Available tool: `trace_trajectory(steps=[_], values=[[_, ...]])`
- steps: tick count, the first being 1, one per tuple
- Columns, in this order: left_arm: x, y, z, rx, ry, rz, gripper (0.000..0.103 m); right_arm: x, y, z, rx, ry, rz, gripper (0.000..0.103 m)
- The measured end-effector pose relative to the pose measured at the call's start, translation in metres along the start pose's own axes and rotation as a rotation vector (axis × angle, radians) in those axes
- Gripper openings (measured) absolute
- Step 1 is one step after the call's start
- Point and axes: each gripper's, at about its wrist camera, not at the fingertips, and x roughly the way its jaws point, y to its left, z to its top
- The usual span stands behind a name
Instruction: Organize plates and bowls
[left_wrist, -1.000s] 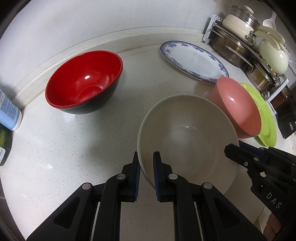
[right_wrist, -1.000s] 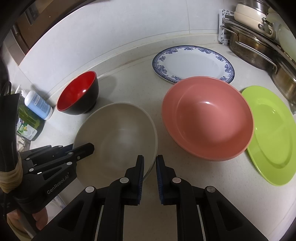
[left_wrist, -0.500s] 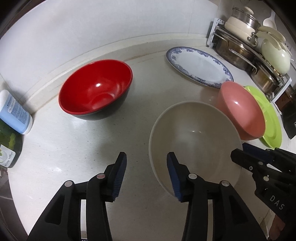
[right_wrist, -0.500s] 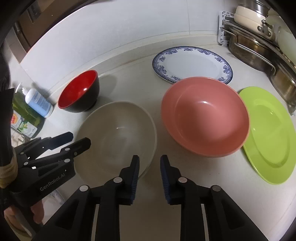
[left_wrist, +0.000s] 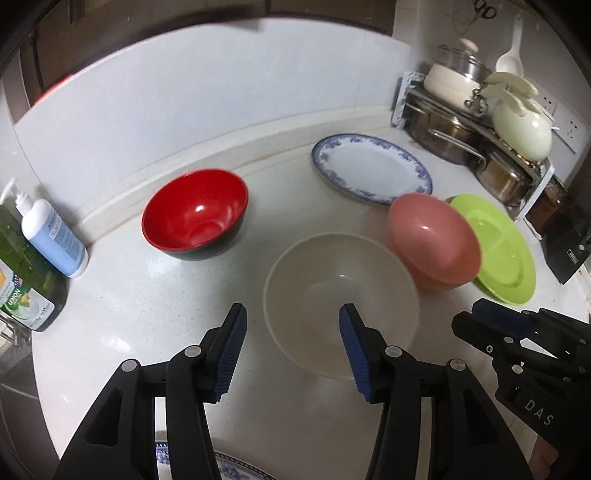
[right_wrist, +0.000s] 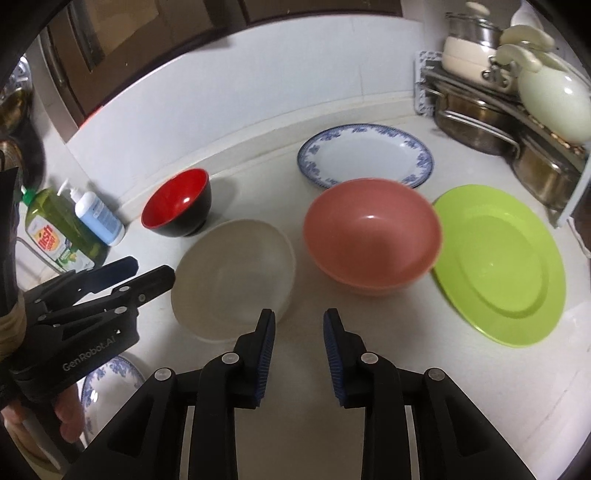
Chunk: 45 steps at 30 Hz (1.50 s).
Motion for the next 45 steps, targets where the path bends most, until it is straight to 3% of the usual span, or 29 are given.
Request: trace_trajectory(steps=[13,25,27,35,45], values=[[-0.025,-0.041,0.001,0.006,-0.044,0.014,0.052,-0.037,-0.034,0.011,-0.017,-0.077,-0.035,0.028],[-0.017,-0.052,0.058,0.088,-0.073,0.022,0.057,-0.038,-0.053,0.061,-0.014,-0.134,-0.091,0.029],[-0.012,-0.054,0.070,0.096,-0.071,0.014,0.058,-0.032,-0.059,0.074,-0.006,-0.129,-0.099,0.039],[0.023,-0.056,0.121,0.113,-0.055,0.027,0.064,0.004,-0.082,0.128,0.022,-0.104,-0.104,0.040],[0.092,-0.059,0.180,0.127,0.017,0.023,0.067,0.067,-0.116,0.192,0.072,0.012,-0.108,0.040]])
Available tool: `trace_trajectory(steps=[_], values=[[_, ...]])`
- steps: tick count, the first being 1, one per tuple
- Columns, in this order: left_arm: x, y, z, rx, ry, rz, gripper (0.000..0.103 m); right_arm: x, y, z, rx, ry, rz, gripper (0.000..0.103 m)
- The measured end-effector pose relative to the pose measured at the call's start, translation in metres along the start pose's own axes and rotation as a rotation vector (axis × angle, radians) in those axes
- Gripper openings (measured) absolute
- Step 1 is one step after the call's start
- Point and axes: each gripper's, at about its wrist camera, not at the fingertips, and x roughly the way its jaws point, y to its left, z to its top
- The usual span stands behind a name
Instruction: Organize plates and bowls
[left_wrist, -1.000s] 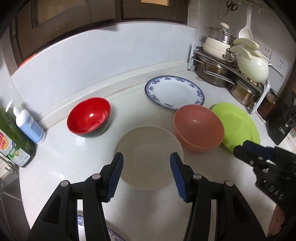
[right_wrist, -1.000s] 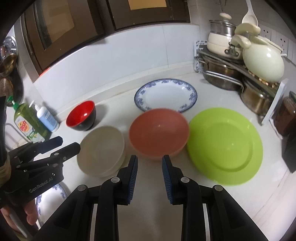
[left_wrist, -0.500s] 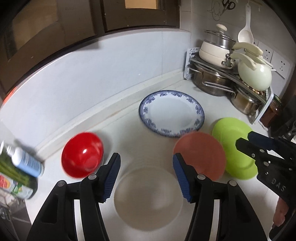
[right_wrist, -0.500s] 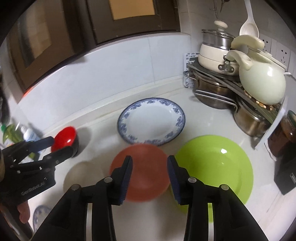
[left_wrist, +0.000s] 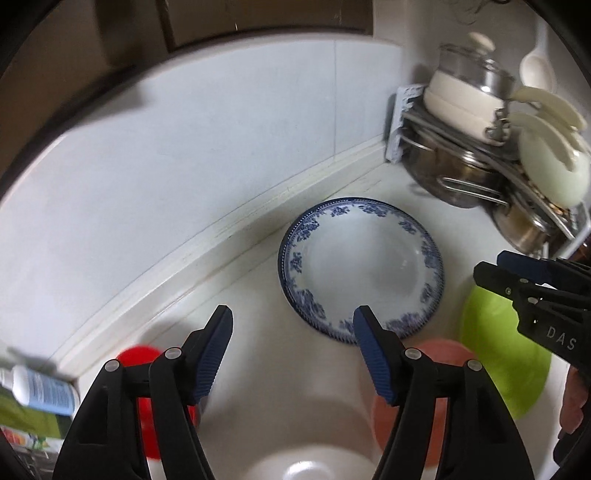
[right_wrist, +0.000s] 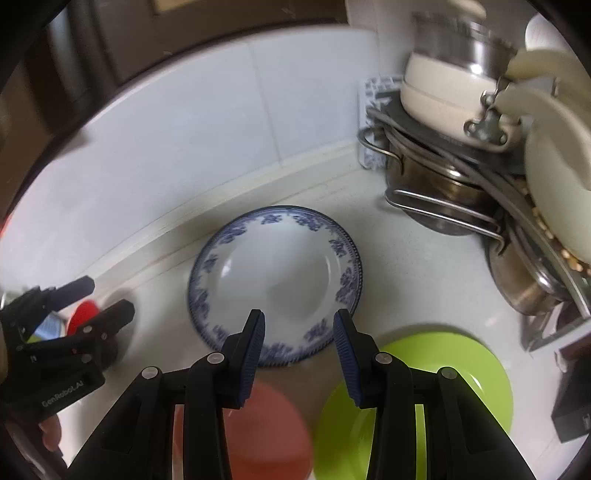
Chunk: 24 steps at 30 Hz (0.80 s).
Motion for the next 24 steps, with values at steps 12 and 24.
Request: trace_trajectory(steps=[12,24], values=[[0.104,0.010,0.034,-0.079,0.190,-0.051,0.067,0.091,-0.022,0.034,0.076,0.169,0.000,0.040],[0.148,0.016,0.037,-0.120,0.239,-0.023,0.066,0.135,-0.039,0.040,0.125,0.195,-0.057,0.040]])
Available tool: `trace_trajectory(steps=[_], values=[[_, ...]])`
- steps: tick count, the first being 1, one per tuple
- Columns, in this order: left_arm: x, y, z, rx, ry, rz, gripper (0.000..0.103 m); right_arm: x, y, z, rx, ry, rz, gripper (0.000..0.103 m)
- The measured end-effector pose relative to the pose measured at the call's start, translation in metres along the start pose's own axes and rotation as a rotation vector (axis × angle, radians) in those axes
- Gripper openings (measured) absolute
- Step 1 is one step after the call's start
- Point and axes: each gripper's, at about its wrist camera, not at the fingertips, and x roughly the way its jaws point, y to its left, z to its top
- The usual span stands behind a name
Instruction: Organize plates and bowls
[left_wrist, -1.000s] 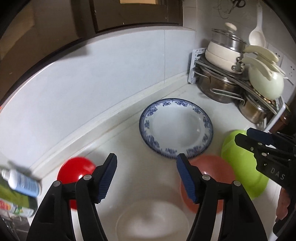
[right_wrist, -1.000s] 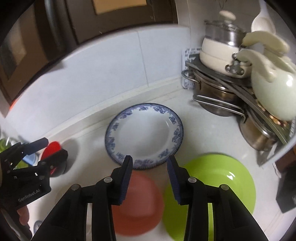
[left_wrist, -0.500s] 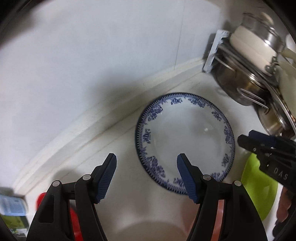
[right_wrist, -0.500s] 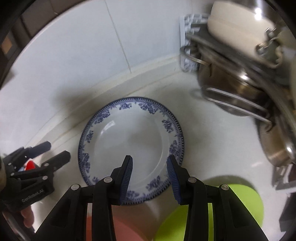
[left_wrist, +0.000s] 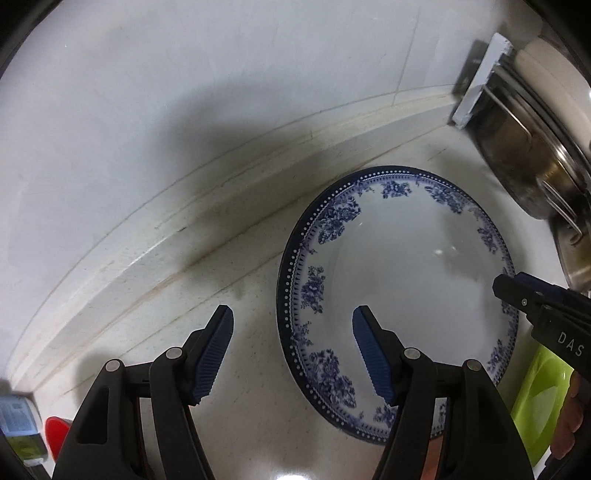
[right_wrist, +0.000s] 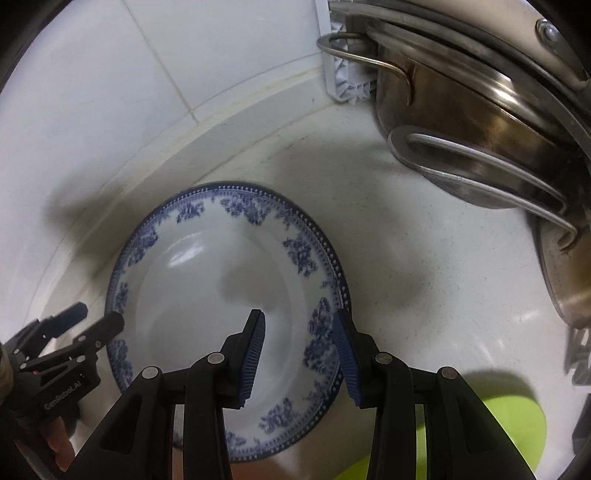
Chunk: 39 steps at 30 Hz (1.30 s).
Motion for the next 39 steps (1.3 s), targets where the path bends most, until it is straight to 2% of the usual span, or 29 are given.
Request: trace_trajectory(steps=[5,9,15,18,20,22,24,39], values=[[0.012,0.000,0.004,-0.018,0.019,0.001,0.066,0.005,-0.005,0.003,-0.011,0.000,-0.068,0.040],[0.013,0.000,0.002,-0.008,0.029,0.001,0.065,0.015,-0.011,0.003,-0.006,0.035,-0.052,0.040],[0.022,-0.003,0.003,-0.022,0.046,-0.019,0.061,0.018,-0.014,0.001,-0.021,0.032,-0.053,0.040],[0.023,-0.002,0.003,-0.031,0.045,-0.033,0.055,0.018,-0.015,0.000,-0.034,0.033,-0.048,0.040],[0.022,-0.005,0.002,-0.027,0.039,-0.039,0.044,0.017,-0.014,-0.002,-0.038,0.034,-0.024,0.039],[0.019,-0.008,0.000,-0.022,0.036,-0.035,0.042,0.017,-0.012,-0.003,-0.056,0.034,-0.030,0.034],[0.019,-0.007,-0.001,-0.038,0.026,-0.031,0.040,0.017,-0.011,-0.004,-0.061,0.030,-0.029,0.034],[0.007,-0.007,-0.002,-0.053,0.009,-0.024,0.036,0.007,-0.011,-0.001,-0.030,0.014,-0.031,0.032]])
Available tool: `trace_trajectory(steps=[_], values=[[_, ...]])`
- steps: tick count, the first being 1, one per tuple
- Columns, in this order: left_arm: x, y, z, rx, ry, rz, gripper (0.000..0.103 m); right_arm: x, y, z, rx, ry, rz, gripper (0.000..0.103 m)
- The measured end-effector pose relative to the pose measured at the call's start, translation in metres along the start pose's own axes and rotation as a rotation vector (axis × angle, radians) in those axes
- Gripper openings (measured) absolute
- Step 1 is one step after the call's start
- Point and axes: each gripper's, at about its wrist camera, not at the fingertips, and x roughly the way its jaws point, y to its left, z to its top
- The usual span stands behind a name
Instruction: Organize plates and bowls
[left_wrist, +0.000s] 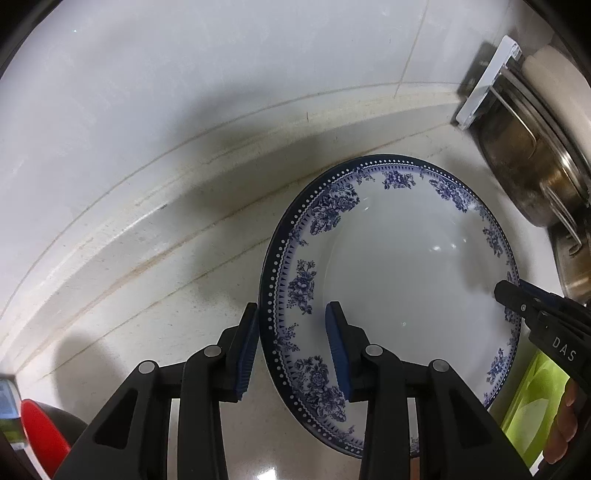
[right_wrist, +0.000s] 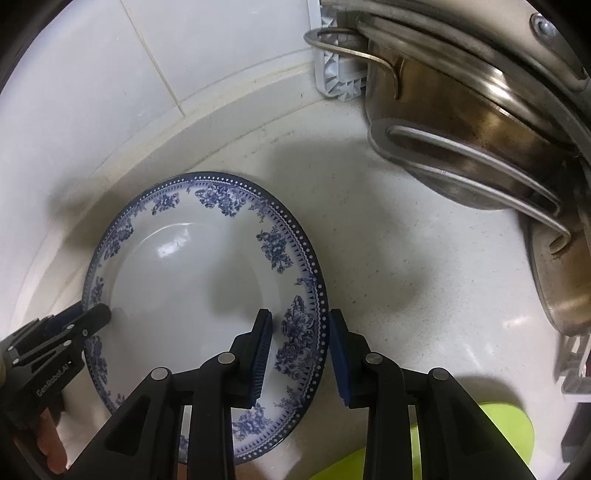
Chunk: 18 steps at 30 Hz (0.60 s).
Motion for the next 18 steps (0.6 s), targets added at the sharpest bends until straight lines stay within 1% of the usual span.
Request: trace_trajectory(steps=[6,9,13,18], values=[[-0.023,0.006,0.003,-0.025,-0.032,0.003,0.036,-0.020,0.008,0.008,0.003,-0.020,0.004,0.032],[-0.037,0.009,0.001,-0.042,-0.051,0.003,0.035,-0.037,0.014,0.009,-0.005,-0.037,0.003,0.032],[-0.062,0.015,-0.007,-0.051,-0.078,0.000,0.035,-0.064,0.021,-0.001,-0.017,-0.060,0.005,0.032],[-0.102,0.024,-0.030,-0.065,-0.141,0.000,0.035,-0.104,0.035,-0.021,-0.046,-0.105,0.009,0.032]])
